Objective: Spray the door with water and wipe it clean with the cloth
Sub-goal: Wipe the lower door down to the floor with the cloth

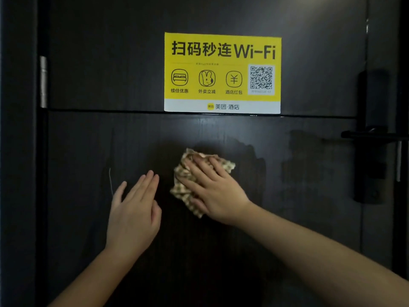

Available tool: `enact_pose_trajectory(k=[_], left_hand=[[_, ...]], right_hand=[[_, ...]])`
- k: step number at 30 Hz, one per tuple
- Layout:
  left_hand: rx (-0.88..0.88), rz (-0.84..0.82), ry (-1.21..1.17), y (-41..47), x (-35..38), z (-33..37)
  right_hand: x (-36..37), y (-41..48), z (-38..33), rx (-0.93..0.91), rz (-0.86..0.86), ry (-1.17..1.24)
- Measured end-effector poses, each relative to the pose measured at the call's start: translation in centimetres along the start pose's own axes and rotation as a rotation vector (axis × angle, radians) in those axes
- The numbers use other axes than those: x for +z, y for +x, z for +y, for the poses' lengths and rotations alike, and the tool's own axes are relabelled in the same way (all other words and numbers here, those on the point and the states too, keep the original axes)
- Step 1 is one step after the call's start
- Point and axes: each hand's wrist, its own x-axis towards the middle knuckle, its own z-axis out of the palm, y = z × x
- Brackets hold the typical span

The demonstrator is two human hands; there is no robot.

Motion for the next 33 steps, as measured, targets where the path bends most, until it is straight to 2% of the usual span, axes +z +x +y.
enact_pose_trajectory(k=[2, 5, 10, 13, 16, 20, 24, 26, 28, 29, 31, 33], left_hand=[[0.066, 0.010, -0.035, 0.7, -0.8, 1.0], [0.206, 0.044, -0.093, 2.4, -0.7, 4.3], [0.297, 0.037, -0.057, 5.8, 1.6, 9.6], [0.356, 0.035, -0.026, 6.8, 3.1, 11.3], [0.343, 0.080, -0.074, 7.7, 4.2, 11.6], [0.228, 0.288, -0.222, 8.6, 3.6, 12.1], [0.097, 0.441, -0.270, 9.8, 2.2, 10.4], [0.270, 0.443, -0.218, 9.7, 2.1, 10.1], [0.546, 0.346, -0.142, 8.8, 2.6, 10.4], [0.609, 0.285, -0.107, 8.4, 2.8, 10.5], [0.564, 0.229, -0.063, 8.2, 2.9, 10.7], [0.453, 0.262, -0.001, 8.9, 2.5, 11.7]], right_hand=[[-0.2, -1.7, 2.5, 0.046, 0.050, 0.017], [-0.8, -4.1, 5.4, 0.321, 0.121, 0.081], [-2.0, -4.7, 6.1, 0.440, 0.204, 0.283], [-1.8, -5.5, 6.9, 0.397, 0.165, 0.273], [-1.5, -6.6, 7.8, 0.373, 0.084, 0.253], [-2.0, -7.3, 8.4, 0.334, 0.114, 0.350], [-1.8, -7.6, 8.0, 0.304, 0.088, 0.271], [-1.4, -7.5, 7.8, 0.308, 0.076, 0.202], [-1.2, -7.5, 7.8, 0.328, 0.081, 0.177], [-1.1, -7.6, 7.9, 0.339, 0.089, 0.173], [-1.0, -7.9, 7.9, 0.352, 0.105, 0.179], [-0.9, -8.1, 7.8, 0.357, 0.120, 0.208]])
